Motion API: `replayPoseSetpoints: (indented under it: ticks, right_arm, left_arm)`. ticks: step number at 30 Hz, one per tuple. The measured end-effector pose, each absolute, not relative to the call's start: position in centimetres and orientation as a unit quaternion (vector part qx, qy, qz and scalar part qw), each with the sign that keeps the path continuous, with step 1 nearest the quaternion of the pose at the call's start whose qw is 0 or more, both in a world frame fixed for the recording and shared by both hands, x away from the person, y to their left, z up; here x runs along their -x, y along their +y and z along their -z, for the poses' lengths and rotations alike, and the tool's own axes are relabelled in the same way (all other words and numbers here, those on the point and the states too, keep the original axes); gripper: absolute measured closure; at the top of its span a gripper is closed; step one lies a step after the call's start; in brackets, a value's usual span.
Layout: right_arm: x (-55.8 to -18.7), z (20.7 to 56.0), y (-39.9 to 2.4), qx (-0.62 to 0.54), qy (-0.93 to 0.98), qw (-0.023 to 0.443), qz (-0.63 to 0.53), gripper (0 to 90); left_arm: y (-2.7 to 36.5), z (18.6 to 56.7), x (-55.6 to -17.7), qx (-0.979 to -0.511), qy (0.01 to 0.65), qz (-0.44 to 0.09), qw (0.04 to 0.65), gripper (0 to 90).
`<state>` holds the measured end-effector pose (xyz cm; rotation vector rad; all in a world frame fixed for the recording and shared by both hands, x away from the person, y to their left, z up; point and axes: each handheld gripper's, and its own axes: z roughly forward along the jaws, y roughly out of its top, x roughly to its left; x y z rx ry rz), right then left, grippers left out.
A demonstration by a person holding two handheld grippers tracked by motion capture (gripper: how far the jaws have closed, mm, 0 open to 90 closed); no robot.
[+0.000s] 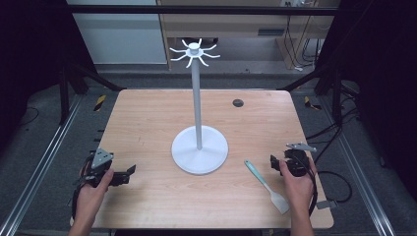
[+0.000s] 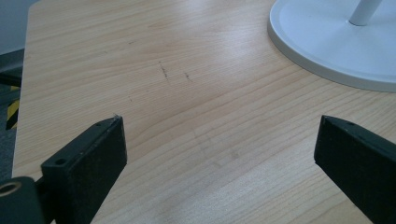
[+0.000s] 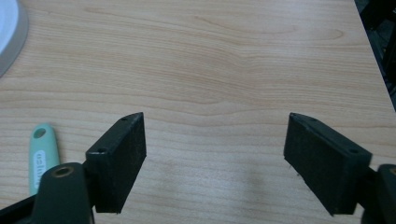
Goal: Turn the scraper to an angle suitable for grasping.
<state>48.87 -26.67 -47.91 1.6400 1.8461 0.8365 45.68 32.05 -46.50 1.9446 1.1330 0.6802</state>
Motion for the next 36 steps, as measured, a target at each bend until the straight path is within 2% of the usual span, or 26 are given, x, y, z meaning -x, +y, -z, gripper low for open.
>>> replayPoseSetpoints:
  ticks: [6, 13, 16, 17, 18, 20, 21, 23, 25, 32, 36]
  right_arm:
    - [-48.8, 47.5, -25.8, -0.597, 0.690, 0.274, -0.305, 26.1]
    - [-49.1, 46.7, -24.6, -0.597, 0.688, 0.283, -0.300, 26.3]
    - [-49.5, 45.8, -23.6, -0.579, 0.696, 0.303, -0.297, 30.0]
    - [-49.9, 45.3, -22.8, -0.566, 0.707, 0.314, -0.284, 39.8]
    - [-49.9, 45.3, -22.8, -0.566, 0.707, 0.314, -0.284, 39.8]
    - [-50.8, 45.3, -21.9, -0.548, 0.726, 0.310, -0.277, 53.9]
    - [-51.1, 45.5, -21.5, -0.545, 0.730, 0.306, -0.275, 57.0]
    - [-51.4, 45.7, -21.2, -0.543, 0.735, 0.298, -0.275, 59.8]
    - [-52.2, 46.2, -20.5, -0.532, 0.751, 0.277, -0.275, 67.7]
    - [-52.3, 47.0, -19.7, -0.518, 0.765, 0.256, -0.284, 88.3]
    - [-51.6, 46.9, -20.2, -0.521, 0.759, 0.242, -0.307, 90.0]
  left_arm:
    - [32.0, 46.5, -45.7, -0.762, 0.444, -0.267, 0.388, 2.2]
    - [32.0, 46.6, -45.8, -0.765, 0.443, -0.266, 0.386, 2.2]
    - [31.9, 46.6, -45.7, -0.767, 0.442, -0.266, 0.382, 2.2]
    - [31.8, 46.7, -45.7, -0.768, 0.440, -0.266, 0.381, 2.2]
    - [31.7, 46.7, -45.7, -0.770, 0.439, -0.266, 0.379, 2.2]
    - [31.6, 46.8, -45.7, -0.771, 0.439, -0.267, 0.377, 2.2]
    - [31.6, 46.9, -45.7, -0.771, 0.440, -0.265, 0.377, 2.2]
    - [31.6, 46.9, -45.7, -0.770, 0.441, -0.263, 0.378, 2.2]
    - [31.8, 46.9, -45.6, -0.768, 0.445, -0.256, 0.384, 2.2]
    - [31.8, 46.9, -45.7, -0.765, 0.445, -0.259, 0.387, 2.3]
    - [31.6, 46.9, -45.8, -0.768, 0.441, -0.260, 0.385, 2.3]
